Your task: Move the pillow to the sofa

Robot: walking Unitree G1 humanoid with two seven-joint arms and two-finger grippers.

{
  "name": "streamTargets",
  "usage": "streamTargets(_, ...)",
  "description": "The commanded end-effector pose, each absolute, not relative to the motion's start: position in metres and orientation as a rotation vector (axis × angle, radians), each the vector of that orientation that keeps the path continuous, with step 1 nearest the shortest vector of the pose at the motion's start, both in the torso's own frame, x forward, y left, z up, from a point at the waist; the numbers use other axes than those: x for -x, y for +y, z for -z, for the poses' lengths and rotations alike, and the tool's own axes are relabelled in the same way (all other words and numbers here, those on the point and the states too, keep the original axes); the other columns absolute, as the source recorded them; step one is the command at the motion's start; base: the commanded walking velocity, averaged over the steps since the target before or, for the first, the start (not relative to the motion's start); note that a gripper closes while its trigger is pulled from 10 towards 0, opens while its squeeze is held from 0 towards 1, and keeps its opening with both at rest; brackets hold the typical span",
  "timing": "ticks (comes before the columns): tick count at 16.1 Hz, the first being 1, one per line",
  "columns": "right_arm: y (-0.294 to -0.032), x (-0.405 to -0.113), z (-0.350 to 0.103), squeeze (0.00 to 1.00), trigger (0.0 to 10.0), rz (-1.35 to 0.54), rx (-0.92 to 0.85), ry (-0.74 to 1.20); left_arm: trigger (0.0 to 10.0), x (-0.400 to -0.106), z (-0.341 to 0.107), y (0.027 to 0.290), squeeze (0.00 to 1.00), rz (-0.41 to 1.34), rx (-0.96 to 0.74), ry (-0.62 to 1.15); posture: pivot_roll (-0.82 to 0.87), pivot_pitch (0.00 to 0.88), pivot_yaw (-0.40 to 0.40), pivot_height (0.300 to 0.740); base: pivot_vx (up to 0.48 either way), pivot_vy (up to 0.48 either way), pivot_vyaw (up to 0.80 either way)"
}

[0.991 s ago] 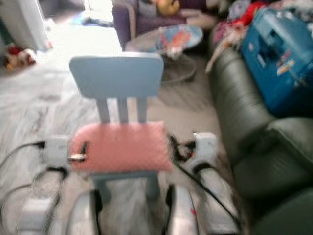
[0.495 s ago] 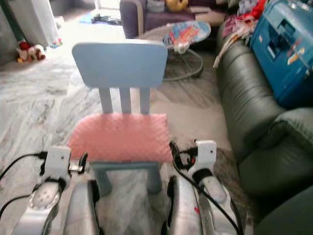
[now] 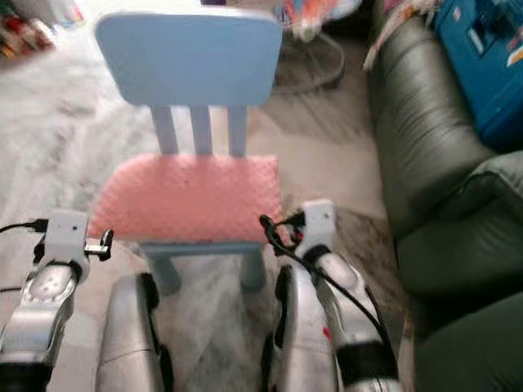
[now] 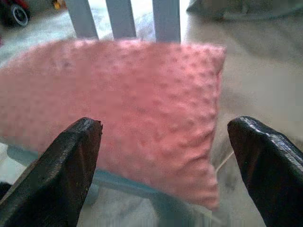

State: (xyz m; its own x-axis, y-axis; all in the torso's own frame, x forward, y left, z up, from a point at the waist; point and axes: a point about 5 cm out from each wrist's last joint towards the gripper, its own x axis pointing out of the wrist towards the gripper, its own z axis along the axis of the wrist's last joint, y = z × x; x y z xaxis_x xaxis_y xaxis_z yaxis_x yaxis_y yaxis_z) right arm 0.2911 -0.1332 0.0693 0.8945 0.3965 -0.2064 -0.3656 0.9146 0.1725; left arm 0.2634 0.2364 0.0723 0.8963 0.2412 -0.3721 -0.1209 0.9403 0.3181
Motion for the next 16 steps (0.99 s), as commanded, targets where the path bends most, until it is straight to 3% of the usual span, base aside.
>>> streamTargets(1,-0.134,-0.294,-0.061,0.00,10.0,-0.395,-0.148,0.292,10.0,-0.266,-0.063,0.235,0.00,-0.193,-0.286,0.469,0.03,0.273,-0.089,0.489,0.000,0.000,0.00)
streamTargets(6,-0.120,-0.316,-0.062,0.00,10.0,-0.477,-0.169,0.317,10.0,-0.286,-0.059,0.234,0.00,-0.200,-0.284,0.478,0.03,0.343,-0.101,0.489,0.000,0.000,0.00)
streamTargets(10,-0.108,-0.332,-0.069,0.00,10.0,-0.508,-0.161,0.290,10.0,-0.305,-0.084,0.240,0.00,-0.242,-0.272,0.384,0.07,0.373,-0.106,0.489,0.000,0.000,0.00)
streamTargets(11,-0.101,-0.338,-0.075,0.40,10.0,-0.526,-0.167,0.269,10.0,-0.308,-0.094,0.239,1.00,-0.254,-0.242,0.343,0.08,0.377,-0.106,0.489,0.000,0.000,0.00)
streamTargets(12,-0.099,-0.340,-0.077,1.00,10.0,-0.530,-0.174,0.259,10.0,-0.309,-0.098,0.239,1.00,-0.262,-0.232,0.324,0.08,0.379,-0.109,0.489,0.000,0.000,0.00)
streamTargets(13,-0.096,-0.345,-0.083,0.96,10.0,-0.537,-0.172,0.240,10.0,-0.314,-0.112,0.239,1.00,-0.279,-0.193,0.250,0.08,0.382,-0.109,0.489,0.000,0.000,0.00)
streamTargets(14,-0.094,-0.348,-0.087,0.00,10.0,-0.541,-0.180,0.225,10.0,-0.318,-0.125,0.240,0.85,-0.290,-0.170,0.178,0.08,0.384,-0.112,0.489,0.000,0.000,0.00)
streamTargets(16,-0.092,-0.351,-0.090,0.00,10.0,-0.544,-0.191,0.204,10.0,-0.324,-0.133,0.244,0.00,-0.307,-0.165,0.129,0.09,0.386,-0.114,0.489,0.000,0.000,0.00)
